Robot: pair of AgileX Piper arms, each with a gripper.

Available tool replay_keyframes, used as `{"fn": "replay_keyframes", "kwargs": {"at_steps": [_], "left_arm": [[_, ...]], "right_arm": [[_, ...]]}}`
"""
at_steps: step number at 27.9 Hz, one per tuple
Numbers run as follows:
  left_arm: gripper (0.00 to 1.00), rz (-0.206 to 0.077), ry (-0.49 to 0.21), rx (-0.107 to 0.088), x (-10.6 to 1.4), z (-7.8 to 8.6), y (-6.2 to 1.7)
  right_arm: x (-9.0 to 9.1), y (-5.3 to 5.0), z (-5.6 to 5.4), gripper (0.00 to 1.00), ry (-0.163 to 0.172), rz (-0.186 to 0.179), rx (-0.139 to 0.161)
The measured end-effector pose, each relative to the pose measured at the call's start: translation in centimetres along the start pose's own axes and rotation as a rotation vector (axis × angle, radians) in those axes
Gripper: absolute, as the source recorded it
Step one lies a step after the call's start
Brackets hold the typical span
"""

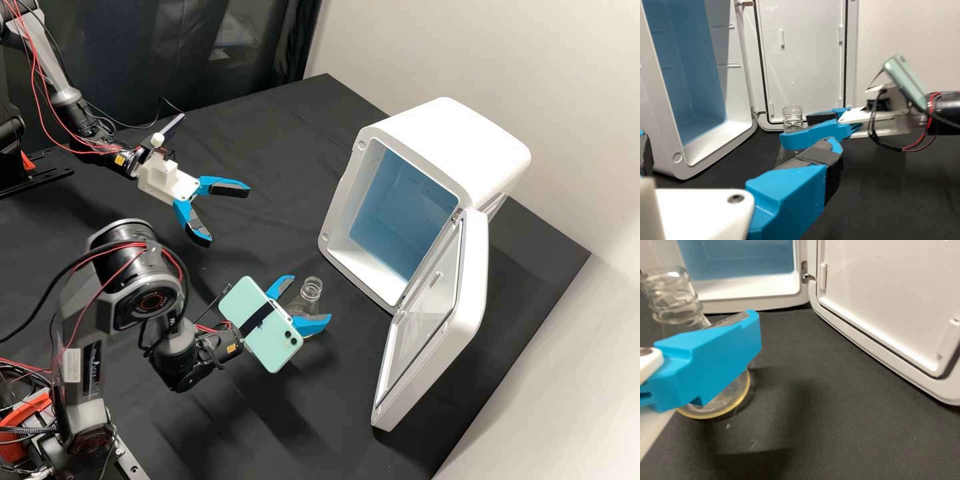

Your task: Take the flask out of the incubator

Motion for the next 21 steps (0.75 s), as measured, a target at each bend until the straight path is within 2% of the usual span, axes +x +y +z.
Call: {"fn": "replay_keyframes", "kwargs": {"at_steps": [3,5,6,7,10,12,21], "left_arm": [[1.00,0.020,0.014,-0.014,-0.2,-0.2,0.00],[1.00,0.076,0.006,-0.021,-0.6,-0.1,0.22],[1.00,0.097,0.003,-0.022,-0.7,-0.1,0.29],[1.00,0.106,0.000,-0.022,-0.7,-0.1,0.37],[1.00,0.120,0.000,-0.027,-0.6,0.0,0.28],[1.00,0.117,0.009,-0.035,-0.7,0.1,0.09],[1.00,0.118,0.020,-0.044,-0.8,0.0,0.02]], "right_arm": [[-1.2,0.1,-0.6,1.00,0.032,-0.003,0.014],[-1.9,-0.1,-1.2,1.00,0.073,-0.030,0.026],[-2.4,-0.1,-1.5,1.00,0.093,-0.042,0.039],[-2.6,-0.2,-1.7,1.00,0.107,-0.051,0.050],[-3.4,-0.2,-2.1,1.00,0.131,-0.050,0.088],[-3.9,-0.1,-2.3,1.00,0.141,-0.042,0.105],[-5.4,1.2,-3.7,1.00,0.219,0.038,0.149]]}}
